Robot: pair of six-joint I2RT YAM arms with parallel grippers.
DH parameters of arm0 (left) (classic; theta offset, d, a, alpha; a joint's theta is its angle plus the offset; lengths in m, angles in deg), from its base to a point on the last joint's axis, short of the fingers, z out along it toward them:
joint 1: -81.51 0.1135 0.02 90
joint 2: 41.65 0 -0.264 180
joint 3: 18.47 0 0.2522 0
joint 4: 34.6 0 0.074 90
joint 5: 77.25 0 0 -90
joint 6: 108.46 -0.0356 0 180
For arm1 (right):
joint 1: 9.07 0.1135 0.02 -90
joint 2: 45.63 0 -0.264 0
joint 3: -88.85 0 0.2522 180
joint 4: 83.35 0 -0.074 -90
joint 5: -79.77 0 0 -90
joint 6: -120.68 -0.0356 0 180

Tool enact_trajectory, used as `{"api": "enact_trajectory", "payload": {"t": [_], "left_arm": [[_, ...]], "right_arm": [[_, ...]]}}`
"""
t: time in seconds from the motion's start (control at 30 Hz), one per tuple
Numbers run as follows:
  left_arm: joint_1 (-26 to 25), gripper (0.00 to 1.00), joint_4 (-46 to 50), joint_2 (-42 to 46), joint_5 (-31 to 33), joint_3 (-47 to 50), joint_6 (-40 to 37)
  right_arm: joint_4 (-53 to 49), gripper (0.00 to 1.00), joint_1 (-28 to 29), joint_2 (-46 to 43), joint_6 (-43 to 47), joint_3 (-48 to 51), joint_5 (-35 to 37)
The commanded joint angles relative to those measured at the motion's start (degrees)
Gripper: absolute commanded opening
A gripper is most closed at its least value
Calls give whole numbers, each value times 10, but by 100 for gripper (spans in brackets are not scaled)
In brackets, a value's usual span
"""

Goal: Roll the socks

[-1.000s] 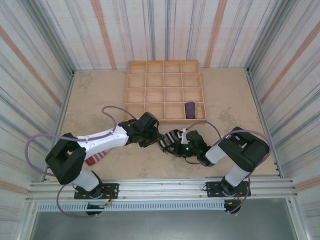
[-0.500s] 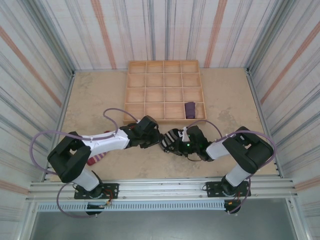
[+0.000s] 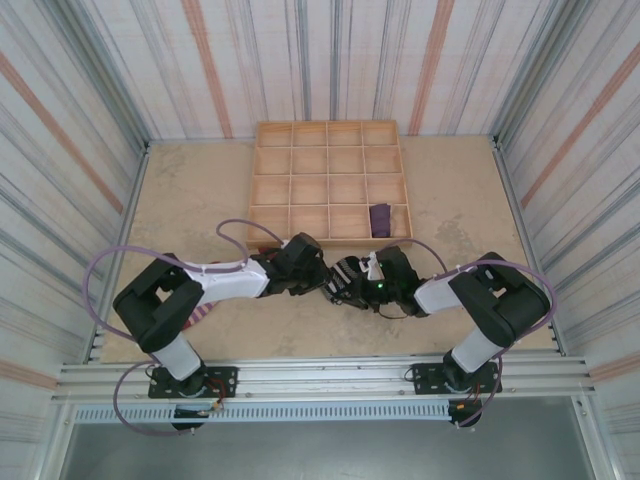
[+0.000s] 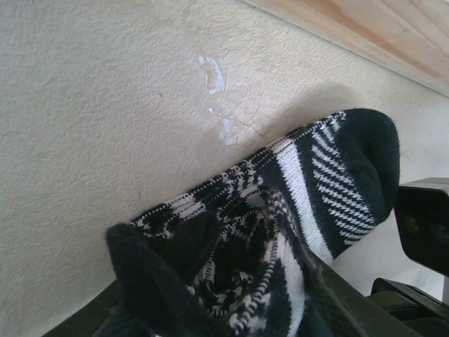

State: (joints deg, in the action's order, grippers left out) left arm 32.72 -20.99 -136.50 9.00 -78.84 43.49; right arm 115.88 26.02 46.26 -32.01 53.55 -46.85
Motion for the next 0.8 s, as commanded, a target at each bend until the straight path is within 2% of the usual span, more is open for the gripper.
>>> {"api": "enact_trajectory", "payload": {"t": [0.0, 0.07, 0.17, 0.2, 0.27, 0.33, 0.43, 0.5, 0.63, 0.77], "left_arm": [[-7, 43, 46, -24, 1, -6, 16], [-6, 31, 80, -32, 3, -21, 25], [-4, 22, 142, -45, 5, -49, 26], [-4, 19, 157, -47, 5, -57, 26], [0, 12, 195, -55, 1, -76, 27], [4, 6, 226, -64, -12, -94, 23], [12, 4, 270, -76, -31, -122, 16], [17, 3, 296, -86, -46, -141, 9], [22, 4, 337, -100, -60, -175, -2], [26, 4, 361, -106, -70, -191, -13]], "right_arm": [[-122, 0, -9, 25, 10, 5, 27], [-143, 0, -10, 20, 28, -4, 30], [-202, 2, -9, 0, 68, -18, 52], [-221, 6, -9, -8, 82, -22, 60], [-264, 22, -8, -34, 116, -32, 78], [-314, 34, -5, -67, 156, -46, 106], [-376, 51, 11, -140, 210, -60, 164], [-412, 57, 29, -189, 242, -68, 214], [-435, 67, 109, -281, 307, -62, 345], [-416, 72, 207, -314, 363, -49, 492]]}}
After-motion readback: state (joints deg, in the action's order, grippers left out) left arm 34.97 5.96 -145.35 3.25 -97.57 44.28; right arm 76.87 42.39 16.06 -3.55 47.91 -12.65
